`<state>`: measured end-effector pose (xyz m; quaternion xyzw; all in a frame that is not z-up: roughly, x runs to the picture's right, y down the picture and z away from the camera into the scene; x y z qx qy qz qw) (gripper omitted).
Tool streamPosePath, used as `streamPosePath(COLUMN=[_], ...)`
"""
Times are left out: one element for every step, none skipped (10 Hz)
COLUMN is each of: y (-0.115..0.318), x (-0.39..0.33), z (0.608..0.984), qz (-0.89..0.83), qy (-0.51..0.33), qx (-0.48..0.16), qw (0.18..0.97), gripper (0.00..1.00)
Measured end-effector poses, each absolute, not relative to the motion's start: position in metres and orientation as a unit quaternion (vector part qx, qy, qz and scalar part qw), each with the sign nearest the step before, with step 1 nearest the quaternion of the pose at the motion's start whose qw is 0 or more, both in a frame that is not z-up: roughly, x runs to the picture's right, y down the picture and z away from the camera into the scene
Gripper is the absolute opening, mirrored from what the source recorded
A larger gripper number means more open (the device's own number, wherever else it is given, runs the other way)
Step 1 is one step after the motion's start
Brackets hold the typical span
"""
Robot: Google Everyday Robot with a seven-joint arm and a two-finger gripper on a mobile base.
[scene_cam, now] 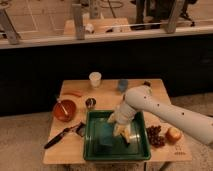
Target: Place sponge in red bowl
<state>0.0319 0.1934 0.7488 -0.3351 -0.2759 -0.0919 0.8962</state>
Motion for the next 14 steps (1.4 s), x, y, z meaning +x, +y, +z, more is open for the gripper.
streamPosePath(y=[0.185,0.177,0.164,0.148,0.126,0.103,0.089,0.079,0.072,0.071,0.073,0.075,0.077,0.078], x=[0.021,0.008,-0.008,-0.025,-0.044,-0.063,-0.078,-0.091,-0.106,-0.117,-0.125,-0.129,-0.136,-0.142], z=[0.747,0.746,0.745,0.745,0.744,0.747,0.753,0.762,0.774,0.785,0.794,0.798,0.802,0.805], qz=[-0.087,-0.083,-0.078,-0.074,-0.071,-0.068,-0.066,-0.062,-0.054,-0.049,-0.045,-0.043,-0.044,-0.044], qy=[-0.278,-0.279,-0.281,-0.284,-0.285,-0.287,-0.290,-0.293,-0.299,-0.305,-0.310,-0.312,-0.316,-0.318], qx=[-0.331,-0.328,-0.323,-0.318,-0.312,-0.308,-0.308,-0.307,-0.308,-0.311,-0.315,-0.318,-0.321,-0.322], qw=[0.898,0.899,0.900,0.902,0.903,0.905,0.904,0.903,0.902,0.899,0.896,0.894,0.892,0.891], gripper=[0.00,0.00,0.00,0.00,0.00,0.00,0.00,0.00,0.00,0.00,0.00,0.00,0.00,0.00])
